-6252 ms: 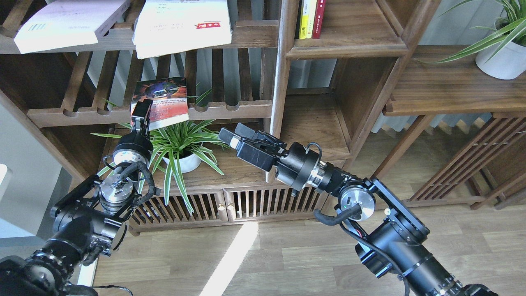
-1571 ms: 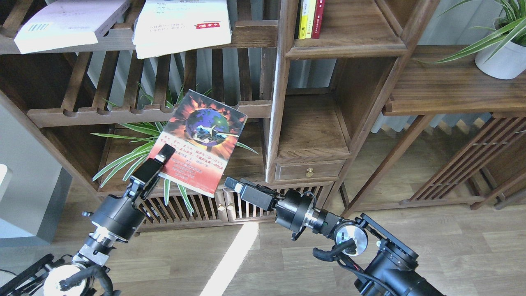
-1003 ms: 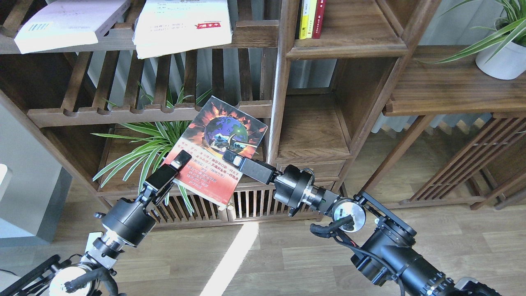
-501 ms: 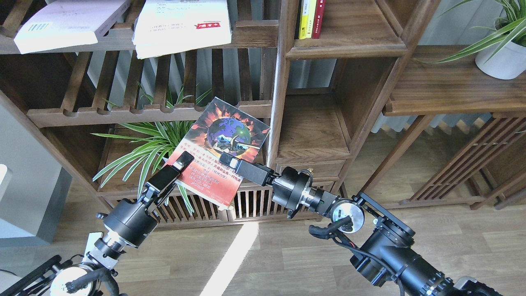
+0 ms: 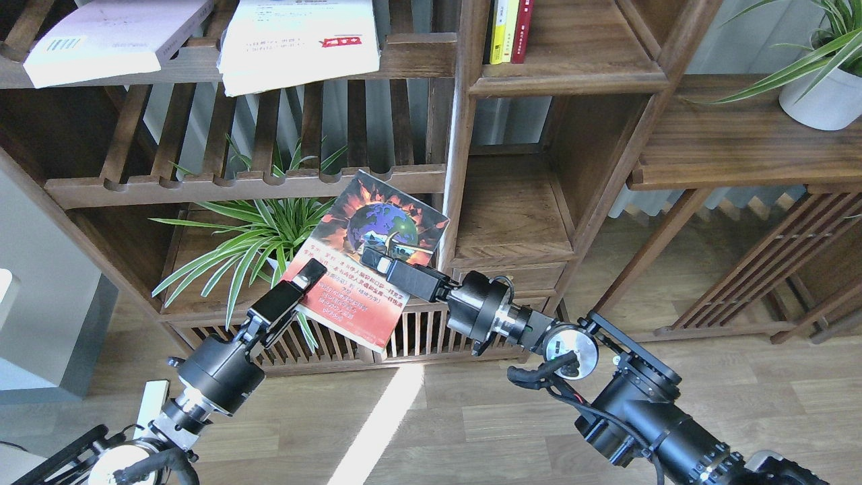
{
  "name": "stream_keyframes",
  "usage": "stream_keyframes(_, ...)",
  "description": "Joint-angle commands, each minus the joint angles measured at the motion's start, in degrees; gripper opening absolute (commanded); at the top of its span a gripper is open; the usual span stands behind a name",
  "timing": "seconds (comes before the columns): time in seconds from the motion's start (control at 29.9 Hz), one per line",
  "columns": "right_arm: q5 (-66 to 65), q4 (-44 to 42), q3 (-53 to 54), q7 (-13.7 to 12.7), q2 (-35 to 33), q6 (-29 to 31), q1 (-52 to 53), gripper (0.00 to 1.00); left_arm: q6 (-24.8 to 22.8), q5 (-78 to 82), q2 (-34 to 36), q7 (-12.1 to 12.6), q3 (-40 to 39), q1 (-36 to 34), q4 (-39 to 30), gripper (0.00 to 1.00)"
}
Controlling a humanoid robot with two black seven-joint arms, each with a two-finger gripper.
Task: Organize books on shelf
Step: 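Grasp the red book's edge with the right gripper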
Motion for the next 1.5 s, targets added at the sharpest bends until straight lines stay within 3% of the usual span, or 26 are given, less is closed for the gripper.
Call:
stream_keyframes(0.0,2.6,0.0,0.1,0.1,0.0,0.2,-0.1,0.67,0.0,0.1,0.0,0.0,0.0,0.0,0.4,0.04)
stream_keyframes(0.13,4.5,0.0,0.1,0.1,0.0,0.4,0.2,0.55,0.0,0.1,0.0,0.0,0.1,0.1,0.7,0.06)
stream_keyframes(0.37,7.2,0.2,0.2,0.1,0.0,0.9,0.2,0.39,0.0,0.0,0.0,0.0,-0.1,1.1,1.5,0.17)
stream_keyframes(0.53,7.4,0.3,-0.9,-0.1,0.0,1.0,0.1,0.36,0.0,0.0,0.1,-0.1,-0.3,1.1,1.8,0.27)
stream_keyframes(0.67,7.5,0.3,-1.2,-0.3,0.0,1.6,0.1,0.24,0.0,-0.3,0.1,-0.4,-0.8,1.5,2.0,0.32)
stream_keyframes(0.9,7.6,0.3,-1.3,-0.3,0.0,1.6,-0.1,0.16,0.0,-0.4,0.0,-0.7,-1.5,1.4,2.0,0.46)
stream_keyframes(1.17,7.7,0.3,-1.3,-0.6,0.0,1.6,-0.1,0.11,0.0,-0.4,0.0,-0.7,-1.8,1.5,2.0,0.53)
stream_keyframes(1.47,8.0,0.3,-1.1,-0.6,0.0,1.6,0.0,0.09,0.0,-0.1,1.7,-0.6,-1.7,3.2,1.6,0.82)
